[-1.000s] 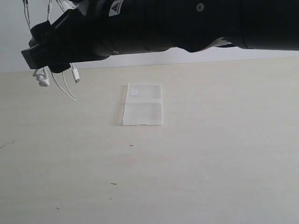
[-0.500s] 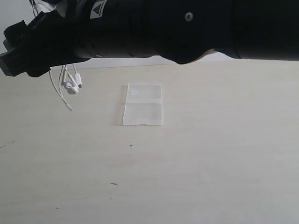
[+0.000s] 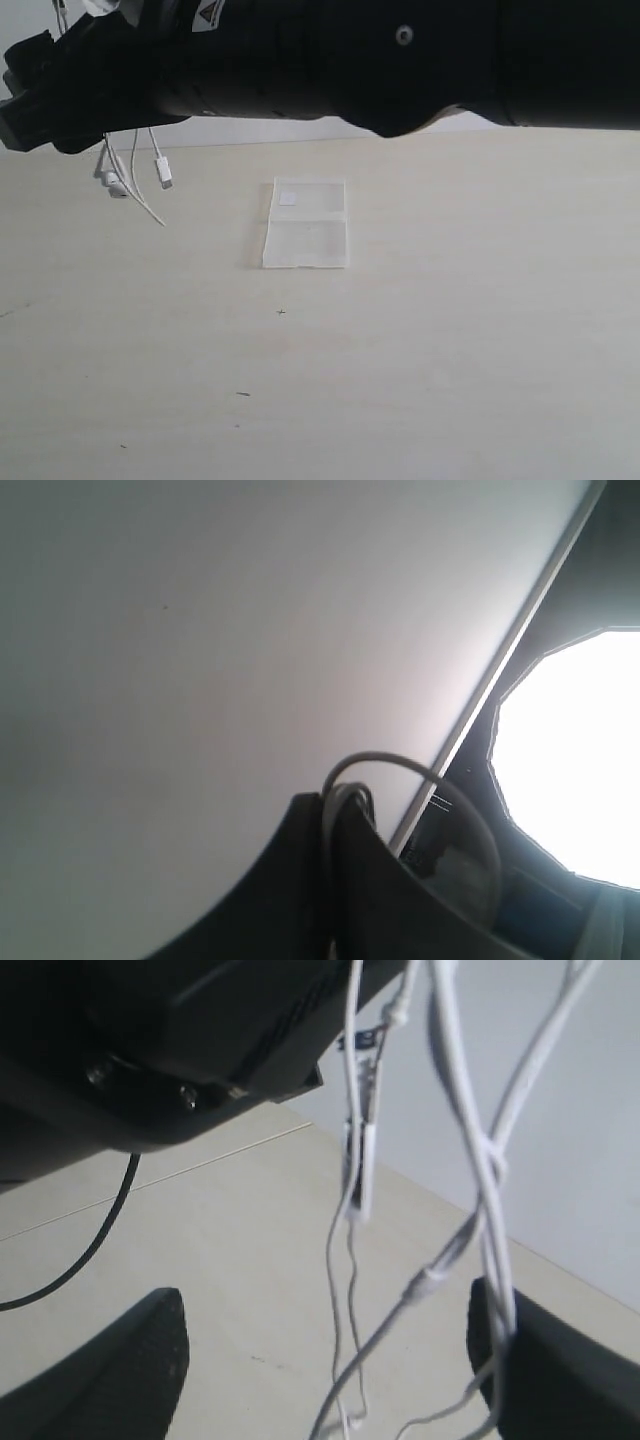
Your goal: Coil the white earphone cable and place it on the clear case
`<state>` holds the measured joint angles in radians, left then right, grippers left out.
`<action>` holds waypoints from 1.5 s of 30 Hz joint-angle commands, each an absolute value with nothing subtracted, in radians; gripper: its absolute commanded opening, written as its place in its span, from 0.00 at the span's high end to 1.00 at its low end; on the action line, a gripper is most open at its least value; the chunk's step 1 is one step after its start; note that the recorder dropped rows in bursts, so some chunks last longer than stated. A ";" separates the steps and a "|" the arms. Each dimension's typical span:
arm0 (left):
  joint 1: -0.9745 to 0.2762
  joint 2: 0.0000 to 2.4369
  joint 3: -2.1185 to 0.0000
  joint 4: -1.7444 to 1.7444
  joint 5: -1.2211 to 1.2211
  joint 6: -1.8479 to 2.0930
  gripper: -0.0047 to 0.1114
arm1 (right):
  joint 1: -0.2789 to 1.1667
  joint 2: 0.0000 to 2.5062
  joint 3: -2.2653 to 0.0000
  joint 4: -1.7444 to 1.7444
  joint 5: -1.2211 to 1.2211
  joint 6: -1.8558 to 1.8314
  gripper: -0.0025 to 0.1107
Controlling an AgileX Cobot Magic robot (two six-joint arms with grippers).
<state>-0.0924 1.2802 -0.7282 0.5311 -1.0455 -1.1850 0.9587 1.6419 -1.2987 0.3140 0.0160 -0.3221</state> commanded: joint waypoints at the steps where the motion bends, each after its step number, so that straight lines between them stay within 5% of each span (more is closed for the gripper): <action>1: -0.091 1.280 -0.725 0.540 -1.060 -1.185 0.96 | 0.960 1.642 -1.294 0.312 0.000 -0.330 0.35; 7: -0.091 1.280 -0.725 0.587 -1.060 -1.153 0.96 | 0.960 1.658 -1.294 0.312 0.000 -0.332 0.60; 14: -0.091 1.280 -0.725 0.618 -1.056 -1.144 0.96 | 0.960 1.665 -1.294 0.312 0.000 -0.332 0.67; 19: -0.091 1.280 -0.725 0.620 -1.058 -1.144 0.96 | 0.960 1.665 -1.294 0.312 0.000 -0.334 0.98; 35: -0.089 1.280 -0.725 0.613 -1.041 -1.132 0.96 | 0.958 1.663 -1.294 0.289 0.058 -0.334 0.98; 45: -0.089 1.280 -0.725 0.720 -0.892 -1.127 0.96 | 0.817 1.589 -1.294 0.223 0.242 -0.331 0.98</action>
